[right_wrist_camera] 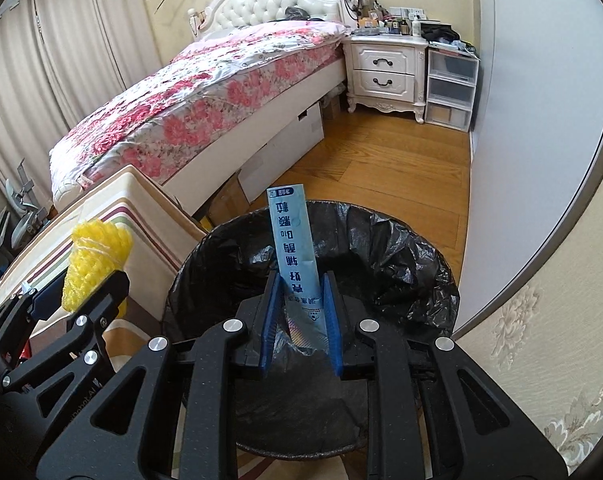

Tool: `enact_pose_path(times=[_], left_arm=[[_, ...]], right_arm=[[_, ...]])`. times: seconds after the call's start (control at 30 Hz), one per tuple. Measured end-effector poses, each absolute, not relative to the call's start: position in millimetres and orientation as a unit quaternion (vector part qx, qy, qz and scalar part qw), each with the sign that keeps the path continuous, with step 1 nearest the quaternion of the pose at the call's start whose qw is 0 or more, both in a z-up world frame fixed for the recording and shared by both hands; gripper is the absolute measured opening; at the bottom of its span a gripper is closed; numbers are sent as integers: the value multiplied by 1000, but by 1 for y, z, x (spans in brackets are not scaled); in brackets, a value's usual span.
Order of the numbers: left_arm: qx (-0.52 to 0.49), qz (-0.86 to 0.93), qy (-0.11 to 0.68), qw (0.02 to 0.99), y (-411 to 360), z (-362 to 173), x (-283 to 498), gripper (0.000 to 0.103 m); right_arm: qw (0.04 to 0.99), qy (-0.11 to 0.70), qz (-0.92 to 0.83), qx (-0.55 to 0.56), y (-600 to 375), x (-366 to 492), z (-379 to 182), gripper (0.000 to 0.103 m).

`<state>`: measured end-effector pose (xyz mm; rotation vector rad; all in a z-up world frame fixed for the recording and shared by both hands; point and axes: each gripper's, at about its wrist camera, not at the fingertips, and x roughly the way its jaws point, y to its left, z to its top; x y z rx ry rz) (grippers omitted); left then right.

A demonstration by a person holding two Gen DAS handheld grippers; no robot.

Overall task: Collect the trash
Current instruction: 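Carry both items over the black bin and open both tools to drop them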

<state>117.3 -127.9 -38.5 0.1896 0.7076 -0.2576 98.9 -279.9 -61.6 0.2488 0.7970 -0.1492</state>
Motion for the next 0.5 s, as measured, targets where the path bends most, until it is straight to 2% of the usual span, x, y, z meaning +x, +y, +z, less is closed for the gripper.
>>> enact_pose_path(times=[0.1,0.27,0.4,0.5], left_arm=[[90,-122,346,926,-128,-39,118,74],[83,-112,349,927,-125,-39,122,79],[76,-108,350,927,-123,-38,123,81],[77,-104,347,929,-120,-35,120,82]], right_arm=[[912,381,-82,126,-283,98,-63,42],[912,379,-91,129,-288,95,-63,45],[914,373,-98,128,-289,93,-59,53],[914,372,-100,125,-287,91,-56,55]])
